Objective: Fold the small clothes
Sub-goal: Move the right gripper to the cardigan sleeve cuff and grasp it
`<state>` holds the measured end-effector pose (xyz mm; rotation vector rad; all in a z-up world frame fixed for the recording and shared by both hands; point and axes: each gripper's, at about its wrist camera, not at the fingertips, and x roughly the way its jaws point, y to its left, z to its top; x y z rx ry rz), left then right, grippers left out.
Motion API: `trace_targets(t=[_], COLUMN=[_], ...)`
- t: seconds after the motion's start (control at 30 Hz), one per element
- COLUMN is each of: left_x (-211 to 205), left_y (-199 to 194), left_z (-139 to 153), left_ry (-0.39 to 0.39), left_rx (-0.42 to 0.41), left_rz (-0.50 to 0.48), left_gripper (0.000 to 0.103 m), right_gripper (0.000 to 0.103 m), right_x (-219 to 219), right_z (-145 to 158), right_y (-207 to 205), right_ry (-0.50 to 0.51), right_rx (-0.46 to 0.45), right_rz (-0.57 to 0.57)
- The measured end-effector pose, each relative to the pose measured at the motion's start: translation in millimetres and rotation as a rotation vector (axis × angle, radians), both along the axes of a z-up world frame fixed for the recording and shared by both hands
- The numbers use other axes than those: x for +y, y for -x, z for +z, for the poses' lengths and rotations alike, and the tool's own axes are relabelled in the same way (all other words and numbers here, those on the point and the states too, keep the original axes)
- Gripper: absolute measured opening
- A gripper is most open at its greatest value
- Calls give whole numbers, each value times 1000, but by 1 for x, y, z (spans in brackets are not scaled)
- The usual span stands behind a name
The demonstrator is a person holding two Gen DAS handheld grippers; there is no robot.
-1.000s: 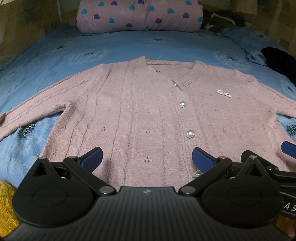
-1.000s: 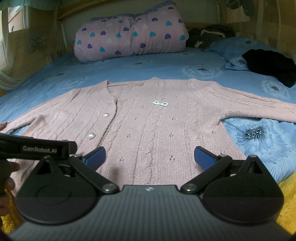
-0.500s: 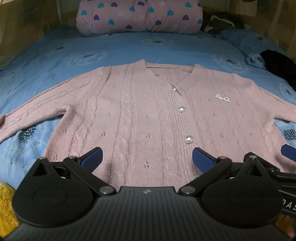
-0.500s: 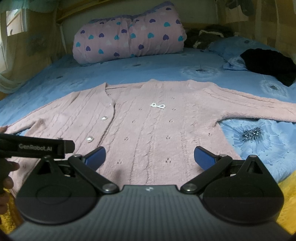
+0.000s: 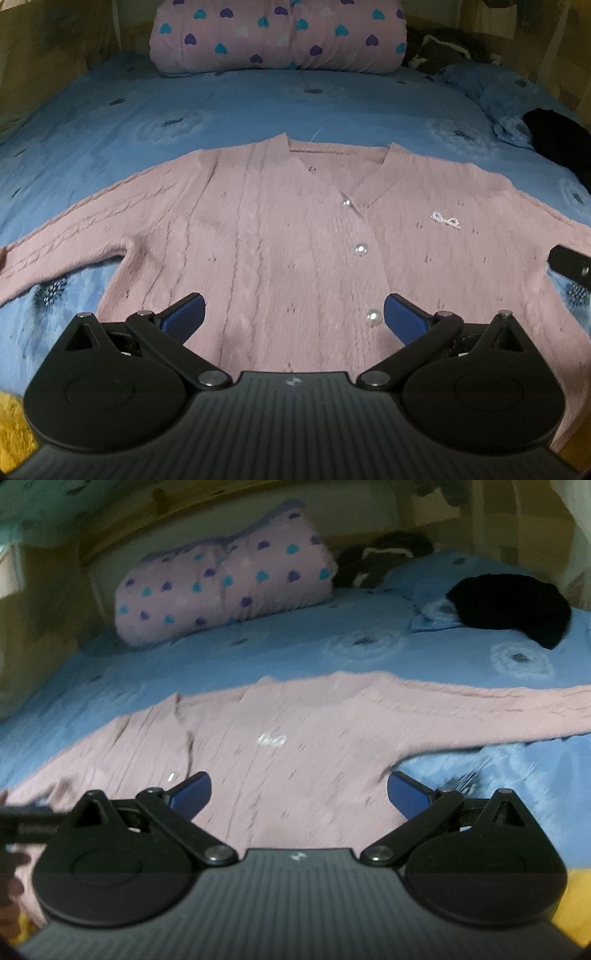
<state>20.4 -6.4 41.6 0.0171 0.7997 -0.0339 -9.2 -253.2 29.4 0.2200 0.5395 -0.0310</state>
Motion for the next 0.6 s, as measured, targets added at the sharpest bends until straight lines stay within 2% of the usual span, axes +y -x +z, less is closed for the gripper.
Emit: trace_targets(t=[0.23, 0.4, 0.6], left_x=[-7, -10, -15], left_y=[-25, -43, -57], left_z=[1, -14, -31], left_ry=[-6, 4, 0], left_rx=[12, 49, 69], left_rz=[1, 13, -12], left_gripper=[103, 103, 103], right_gripper=[103, 103, 103], right_x=[-42, -76, -102], right_z=[-2, -16, -36], right_y=[-34, -57, -76], right_ry=[-68, -228, -368], right_rx=[58, 117, 158], right_rz=[-121, -206, -265])
